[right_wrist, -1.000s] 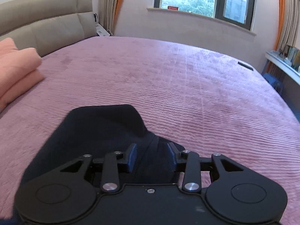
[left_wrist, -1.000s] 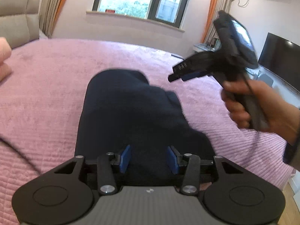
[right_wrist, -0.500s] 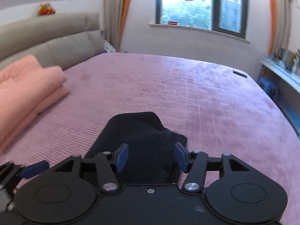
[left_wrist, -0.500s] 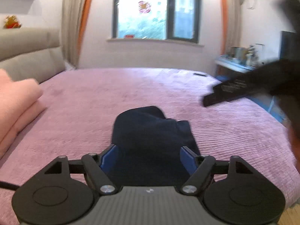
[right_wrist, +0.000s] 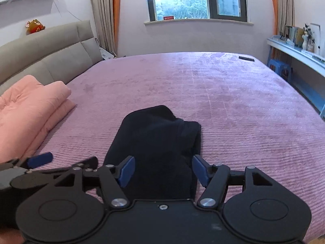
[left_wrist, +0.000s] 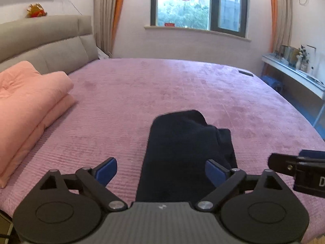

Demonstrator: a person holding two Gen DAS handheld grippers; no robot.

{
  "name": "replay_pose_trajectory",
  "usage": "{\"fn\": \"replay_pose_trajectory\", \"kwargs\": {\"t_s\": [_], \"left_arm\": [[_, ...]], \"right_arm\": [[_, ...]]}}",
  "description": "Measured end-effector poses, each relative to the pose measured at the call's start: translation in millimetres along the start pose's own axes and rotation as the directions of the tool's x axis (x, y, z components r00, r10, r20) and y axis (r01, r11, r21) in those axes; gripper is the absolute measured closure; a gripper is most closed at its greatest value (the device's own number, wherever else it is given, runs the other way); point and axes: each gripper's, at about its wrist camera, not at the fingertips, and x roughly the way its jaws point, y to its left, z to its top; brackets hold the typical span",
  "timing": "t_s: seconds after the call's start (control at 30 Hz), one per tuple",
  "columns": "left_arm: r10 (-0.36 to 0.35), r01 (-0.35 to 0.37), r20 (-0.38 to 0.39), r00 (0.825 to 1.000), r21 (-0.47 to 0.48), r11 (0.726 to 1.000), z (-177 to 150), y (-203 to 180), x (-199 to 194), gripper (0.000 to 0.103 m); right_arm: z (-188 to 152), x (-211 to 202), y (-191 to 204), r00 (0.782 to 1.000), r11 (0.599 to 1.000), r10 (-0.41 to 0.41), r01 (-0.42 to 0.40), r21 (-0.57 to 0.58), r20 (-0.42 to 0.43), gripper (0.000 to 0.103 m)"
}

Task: Fold large clothes

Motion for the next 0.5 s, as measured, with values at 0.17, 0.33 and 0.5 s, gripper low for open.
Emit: {"fn": "replay_pose_trajectory", "kwargs": {"t_s": [0.17, 0.33, 0.5], "left_arm": [[0.001, 0.0, -0.036, 0.999, 0.029, 1.0, -3.3, 1.0, -2.0, 0.004], [0.015, -0.012, -0.037, 0.999, 0.081, 0.997, -8.4, -5.7, -2.5, 0.002], [-0.012, 0.018, -0.072, 0.997, 0.084, 0.996, -10.7, -10.1, 3.5, 0.002]], "right_arm": [[-9.2, 2.5, 0.7, 0.999, 1.0, -0.01, 0.01, 0.017, -0.032, 0.026], [-16.0, 11.2, -7.6, 0.997, 0.997, -0.024, 0.028, 0.065, -0.071, 0.026], [-22.4, 18.1, -18.1, 0.994, 0.994, -0.049, 0.058, 0.089, -0.102, 0.026]]}}
